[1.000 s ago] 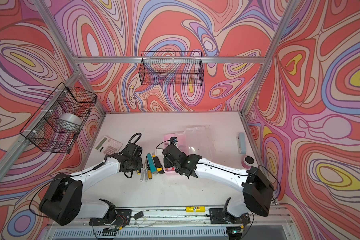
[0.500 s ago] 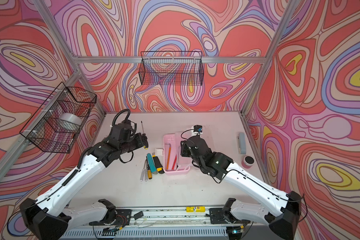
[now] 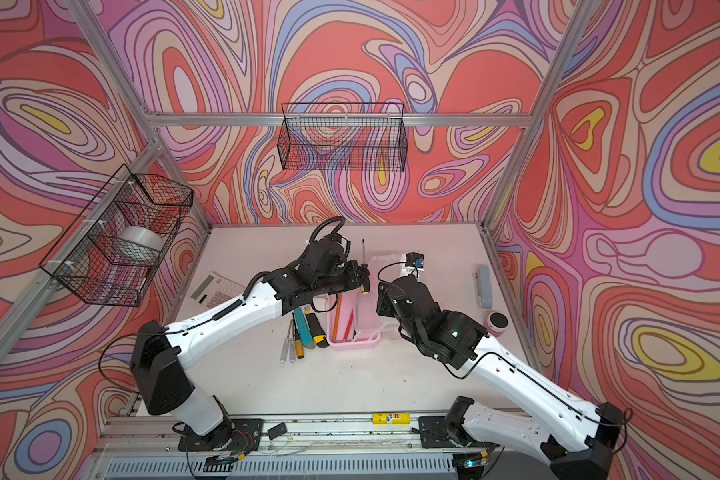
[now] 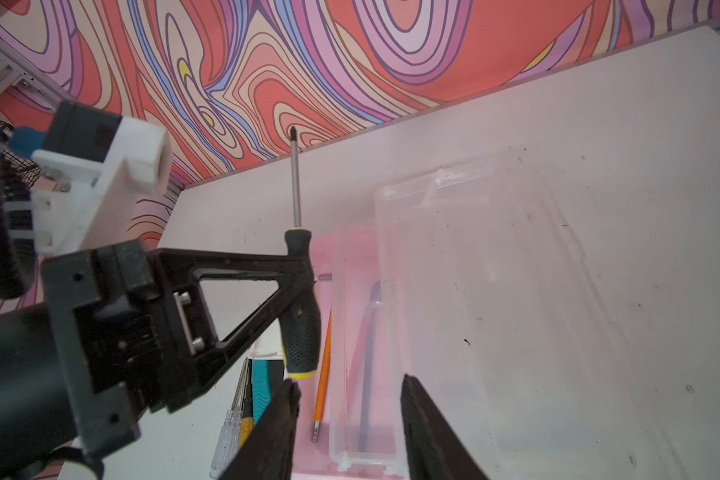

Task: Pack the tool kit
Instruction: 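Lift the screwdriver over the box with the left gripper while the right gripper moves aside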

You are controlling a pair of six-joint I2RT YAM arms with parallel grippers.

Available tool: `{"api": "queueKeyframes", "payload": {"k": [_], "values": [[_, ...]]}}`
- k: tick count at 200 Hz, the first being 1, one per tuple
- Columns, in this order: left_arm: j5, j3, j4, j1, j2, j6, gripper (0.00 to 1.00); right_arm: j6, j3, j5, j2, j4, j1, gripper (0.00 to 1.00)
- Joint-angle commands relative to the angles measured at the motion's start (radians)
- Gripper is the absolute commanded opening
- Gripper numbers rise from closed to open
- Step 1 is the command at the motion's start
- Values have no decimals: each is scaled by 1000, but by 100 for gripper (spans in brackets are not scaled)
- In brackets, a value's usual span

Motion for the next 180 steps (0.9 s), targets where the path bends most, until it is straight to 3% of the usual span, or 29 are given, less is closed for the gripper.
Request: {"api": "queueKeyframes", "payload": {"k": [1,65,149,180], "values": [[36,62,60,-23,70,-43,0,-8,-13,41,-35,-29,-8,43],[-10,50,97,-86,158,-121,0,-12,-20,49,-58,-50,-12,43],[-1,44,74,-87,220,-163,0,-40,-8,29,-32,-45,-19,44],[-1,67,54,-87,228,-144,34,-41,-6,15,-13,-31,-24,45]]}}
